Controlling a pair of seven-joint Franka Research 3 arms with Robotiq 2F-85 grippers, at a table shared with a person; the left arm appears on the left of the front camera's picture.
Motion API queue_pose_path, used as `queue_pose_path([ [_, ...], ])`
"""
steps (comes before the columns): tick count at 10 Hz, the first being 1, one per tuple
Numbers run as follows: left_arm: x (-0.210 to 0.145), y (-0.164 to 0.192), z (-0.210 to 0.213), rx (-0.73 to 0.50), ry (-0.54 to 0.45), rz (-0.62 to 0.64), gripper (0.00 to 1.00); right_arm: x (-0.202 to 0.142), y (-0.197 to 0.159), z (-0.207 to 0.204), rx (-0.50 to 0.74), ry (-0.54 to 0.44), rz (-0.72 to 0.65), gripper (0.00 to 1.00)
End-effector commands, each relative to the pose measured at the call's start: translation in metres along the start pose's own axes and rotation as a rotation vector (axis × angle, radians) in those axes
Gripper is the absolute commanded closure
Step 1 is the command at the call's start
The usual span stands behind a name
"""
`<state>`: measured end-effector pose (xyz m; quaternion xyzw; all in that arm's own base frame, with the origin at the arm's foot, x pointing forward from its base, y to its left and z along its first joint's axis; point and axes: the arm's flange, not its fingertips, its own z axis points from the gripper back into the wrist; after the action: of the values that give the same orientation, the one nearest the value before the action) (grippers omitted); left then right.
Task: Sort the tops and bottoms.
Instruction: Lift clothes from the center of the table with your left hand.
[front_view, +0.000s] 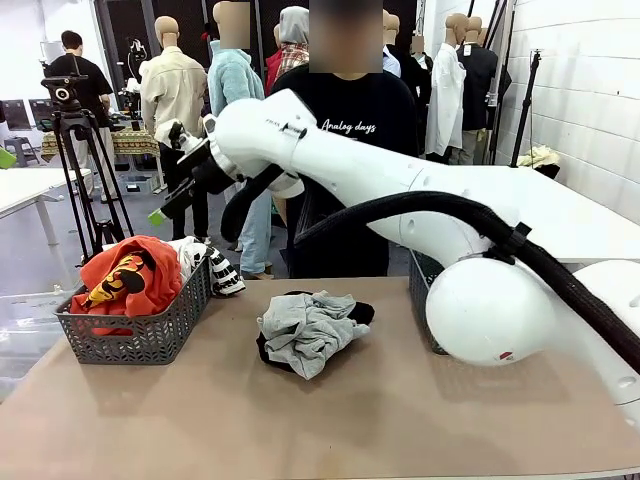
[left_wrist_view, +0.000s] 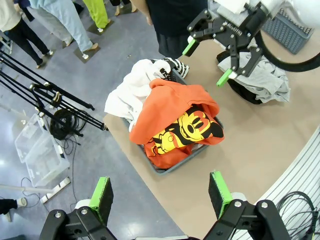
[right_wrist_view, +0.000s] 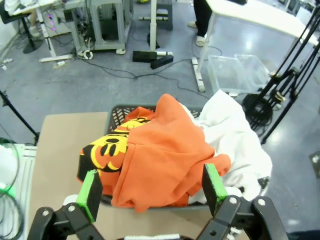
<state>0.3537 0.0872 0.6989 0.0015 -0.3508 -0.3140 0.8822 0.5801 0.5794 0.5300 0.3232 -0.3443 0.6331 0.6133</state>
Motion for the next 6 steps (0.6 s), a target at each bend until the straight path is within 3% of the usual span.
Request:
queue_pose_path([
  [1, 0.0, 0.0, 0.0, 0.013, 0.013, 0.0, 0.0, -0.006, 0.032, 0.048, 0.044, 0.064, 0.011, 0.0],
  [3, 0.0, 0.0, 0.0, 0.013, 0.013, 0.0, 0.0, -0.02, 0.05, 0.113, -0.058, 0.18, -0.051, 0.0],
  [6, 0.0, 0.0, 0.0, 0.013, 0.013, 0.0, 0.0, -0.038, 0.087, 0.175, -0.17, 0.246, -0.123, 0.0],
])
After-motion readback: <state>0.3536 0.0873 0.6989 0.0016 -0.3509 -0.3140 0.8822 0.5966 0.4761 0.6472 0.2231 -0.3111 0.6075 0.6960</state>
